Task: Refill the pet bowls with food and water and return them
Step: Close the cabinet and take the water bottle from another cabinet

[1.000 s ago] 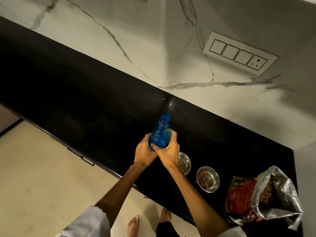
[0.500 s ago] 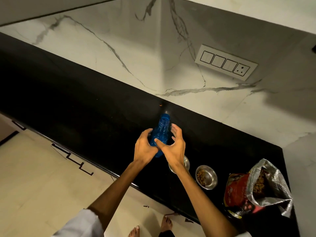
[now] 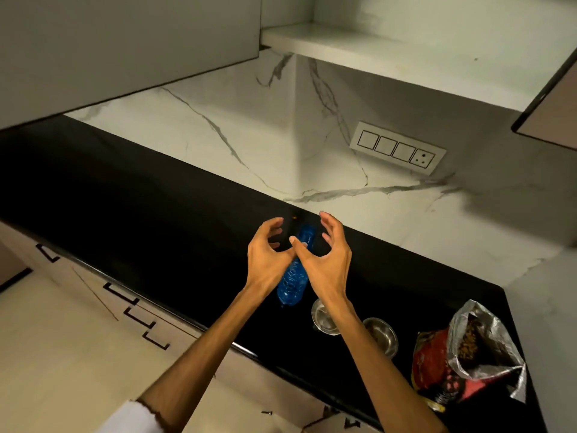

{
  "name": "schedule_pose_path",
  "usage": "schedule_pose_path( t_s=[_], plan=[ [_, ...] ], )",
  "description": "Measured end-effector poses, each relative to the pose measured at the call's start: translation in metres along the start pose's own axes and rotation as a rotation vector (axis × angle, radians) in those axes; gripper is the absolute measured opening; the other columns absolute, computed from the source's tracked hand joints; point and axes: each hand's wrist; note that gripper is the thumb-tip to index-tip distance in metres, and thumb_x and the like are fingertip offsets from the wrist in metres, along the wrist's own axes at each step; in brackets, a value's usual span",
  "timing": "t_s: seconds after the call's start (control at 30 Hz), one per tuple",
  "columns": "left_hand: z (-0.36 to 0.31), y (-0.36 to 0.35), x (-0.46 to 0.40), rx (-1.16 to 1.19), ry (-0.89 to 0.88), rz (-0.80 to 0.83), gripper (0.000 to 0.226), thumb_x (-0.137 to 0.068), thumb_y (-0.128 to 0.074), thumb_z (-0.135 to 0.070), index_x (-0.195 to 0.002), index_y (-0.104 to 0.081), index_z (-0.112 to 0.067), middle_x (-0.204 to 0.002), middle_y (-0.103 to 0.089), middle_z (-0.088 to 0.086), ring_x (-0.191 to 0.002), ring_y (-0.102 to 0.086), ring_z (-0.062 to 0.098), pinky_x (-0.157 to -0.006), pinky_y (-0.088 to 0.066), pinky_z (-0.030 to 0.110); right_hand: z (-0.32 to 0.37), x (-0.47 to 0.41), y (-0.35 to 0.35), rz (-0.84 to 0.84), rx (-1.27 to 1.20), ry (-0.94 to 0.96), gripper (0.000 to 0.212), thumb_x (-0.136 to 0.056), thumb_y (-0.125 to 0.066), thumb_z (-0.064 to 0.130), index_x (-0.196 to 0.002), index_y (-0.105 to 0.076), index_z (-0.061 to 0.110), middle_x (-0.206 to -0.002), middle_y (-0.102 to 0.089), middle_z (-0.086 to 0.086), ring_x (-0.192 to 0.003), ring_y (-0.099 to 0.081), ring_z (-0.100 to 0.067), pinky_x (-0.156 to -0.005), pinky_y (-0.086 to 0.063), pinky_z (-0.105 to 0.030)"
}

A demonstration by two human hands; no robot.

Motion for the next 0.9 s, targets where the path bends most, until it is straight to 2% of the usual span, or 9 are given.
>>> schedule_pose_path(
  t_s=[0.13, 0.43, 0.53, 0.67, 0.77, 0.83, 0.9],
  plan=[
    [-0.029, 0.016, -0.001, 0.090, -0.037, -0.036, 0.072, -0.072, -0.092, -0.035, -0.135, -0.059, -0.025, -0.128, -0.064, -0.013, -0.117, -0.062, 0.001, -0.093, -0.054, 0.021, 0.032, -0.005, -0.002, 0.004, -0.022, 0.089, 0.073, -0.079, -0.092, 0.033, -0.143, -0.057, 0.025, -0.142, -0.061, 0.015, -0.133, -0.055, 0.000, -0.115, -0.047, -0.033],
    [-0.089, 0.054, 0.001, 0.251, -0.135, -0.133, 0.061, -0.077, -0.090, -0.027, -0.131, -0.062, -0.021, -0.124, -0.068, -0.008, -0.114, -0.066, 0.005, -0.096, -0.058, 0.028, 0.097, -0.014, -0.013, 0.030, -0.096, 0.293, 0.061, -0.084, -0.088, 0.031, -0.138, -0.060, 0.024, -0.141, -0.062, 0.015, -0.135, -0.056, -0.006, -0.112, -0.048, -0.030],
    [-0.107, 0.067, 0.001, 0.283, -0.159, -0.176, 0.059, -0.077, -0.090, -0.027, -0.129, -0.062, -0.022, -0.124, -0.068, -0.008, -0.113, -0.067, 0.006, -0.094, -0.058, 0.025, 0.118, -0.018, -0.016, 0.040, -0.110, 0.365, 0.058, -0.085, -0.087, 0.030, -0.136, -0.061, 0.024, -0.141, -0.062, 0.012, -0.135, -0.056, -0.005, -0.111, -0.049, -0.028],
    [-0.127, 0.085, 0.003, 0.318, -0.187, -0.254, 0.056, -0.079, -0.089, -0.026, -0.128, -0.063, -0.022, -0.126, -0.067, -0.009, -0.115, -0.067, 0.008, -0.089, -0.058, 0.020, 0.146, -0.020, -0.023, 0.047, -0.112, 0.457, 0.055, -0.085, -0.088, 0.028, -0.134, -0.064, 0.018, -0.143, -0.063, 0.007, -0.135, -0.056, -0.007, -0.111, -0.052, -0.034],
    [-0.138, 0.098, 0.006, 0.348, -0.199, -0.318, 0.054, -0.080, -0.087, -0.024, -0.128, -0.063, -0.022, -0.127, -0.067, -0.008, -0.114, -0.069, 0.015, -0.087, -0.060, 0.024, 0.166, -0.020, -0.030, 0.059, -0.112, 0.523, 0.054, -0.085, -0.089, 0.026, -0.133, -0.066, 0.015, -0.144, -0.063, 0.004, -0.135, -0.056, -0.008, -0.110, -0.052, -0.039],
    [-0.145, 0.108, 0.011, 0.366, -0.212, -0.370, 0.053, -0.080, -0.087, -0.025, -0.127, -0.063, -0.021, -0.127, -0.067, -0.007, -0.113, -0.069, 0.015, -0.085, -0.060, 0.024, 0.180, -0.018, -0.035, 0.077, -0.113, 0.579, 0.053, -0.084, -0.089, 0.026, -0.132, -0.067, 0.015, -0.145, -0.062, 0.005, -0.136, -0.056, -0.007, -0.111, -0.051, -0.037],
    [-0.153, 0.117, 0.017, 0.386, -0.217, -0.430, 0.050, -0.081, -0.086, -0.022, -0.125, -0.065, -0.018, -0.124, -0.069, -0.006, -0.110, -0.069, 0.011, -0.081, -0.057, 0.017, 0.193, -0.016, -0.040, 0.095, -0.112, 0.635, 0.051, -0.084, -0.088, 0.026, -0.130, -0.069, 0.015, -0.145, -0.062, 0.004, -0.135, -0.056, -0.004, -0.112, -0.050, -0.030]
  ],
)
Point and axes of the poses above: each hand's wrist, its own x-axis away from the middle knuckle, its own y-axis out of the back of the hand, z = x × y
